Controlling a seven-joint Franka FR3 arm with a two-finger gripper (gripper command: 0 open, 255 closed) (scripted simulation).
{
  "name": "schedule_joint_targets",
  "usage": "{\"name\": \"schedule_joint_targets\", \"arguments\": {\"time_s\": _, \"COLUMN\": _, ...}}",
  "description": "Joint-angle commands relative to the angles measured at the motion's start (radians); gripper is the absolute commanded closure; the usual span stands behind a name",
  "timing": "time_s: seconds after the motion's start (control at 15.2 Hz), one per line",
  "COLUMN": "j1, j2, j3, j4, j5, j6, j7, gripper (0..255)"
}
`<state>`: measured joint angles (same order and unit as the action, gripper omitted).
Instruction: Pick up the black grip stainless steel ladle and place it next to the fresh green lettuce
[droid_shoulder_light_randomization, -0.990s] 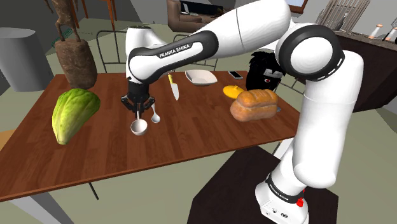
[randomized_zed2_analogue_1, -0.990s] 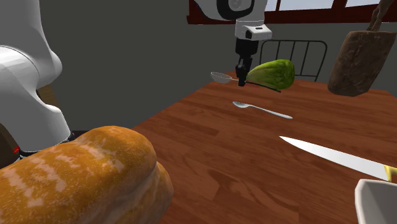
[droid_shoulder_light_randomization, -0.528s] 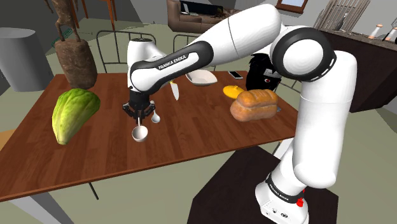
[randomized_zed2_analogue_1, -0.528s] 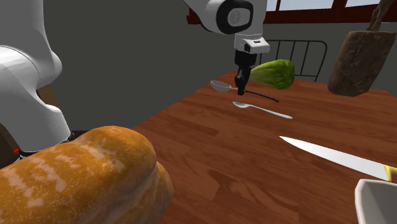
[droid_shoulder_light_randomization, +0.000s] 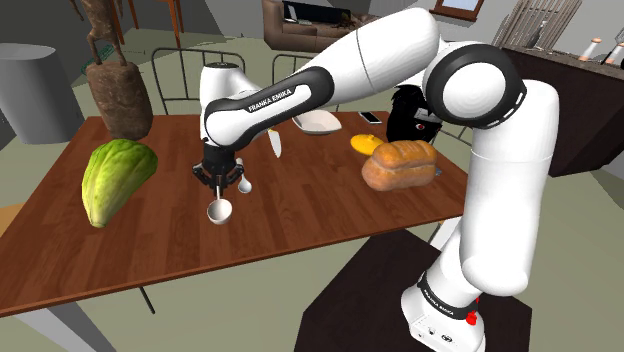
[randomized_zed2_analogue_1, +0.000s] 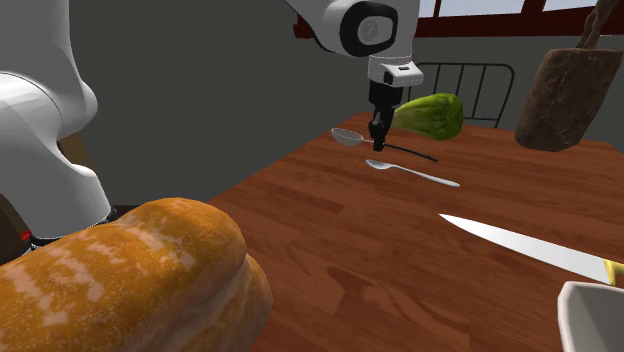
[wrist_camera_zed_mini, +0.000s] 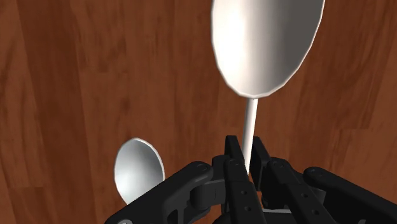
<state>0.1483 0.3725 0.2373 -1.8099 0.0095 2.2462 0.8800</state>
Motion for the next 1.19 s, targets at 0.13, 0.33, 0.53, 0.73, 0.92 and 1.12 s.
{"name": "schedule_joint_targets", "arguments": {"time_s": 0.13, "j1": 0.0, "j2": 0.0, "j3": 0.0, "j4": 0.0, "j5": 0.0, "j6": 0.0, "j7": 0.0, "gripper": 0}}
{"name": "schedule_joint_targets", "arguments": {"time_s": 0.33, "j1": 0.0, "j2": 0.0, "j3": 0.0, "j4": 0.0, "j5": 0.0, "j6": 0.0, "j7": 0.0, "gripper": 0}}
{"name": "schedule_joint_targets", "arguments": {"time_s": 0.53, "j1": -0.01, "j2": -0.052, "j3": 0.004, "j4": 0.03, "j5": 0.012, "j6": -0.082, "j7": -0.008, "gripper": 0}}
{"name": "schedule_joint_targets", "arguments": {"time_s": 0.73, "j1": -0.012, "j2": -0.064, "j3": 0.004, "j4": 0.04, "j5": 0.015, "j6": -0.104, "j7": -0.009, "gripper": 0}}
{"name": "schedule_joint_targets", "arguments": {"time_s": 0.92, "j1": -0.012, "j2": -0.064, "j3": 0.004, "j4": 0.041, "j5": 0.015, "j6": -0.104, "j7": -0.009, "gripper": 0}}
{"name": "schedule_joint_targets", "arguments": {"time_s": 1.12, "j1": -0.012, "j2": -0.064, "j3": 0.004, "j4": 0.041, "j5": 0.015, "j6": -0.104, "j7": -0.009, "gripper": 0}}
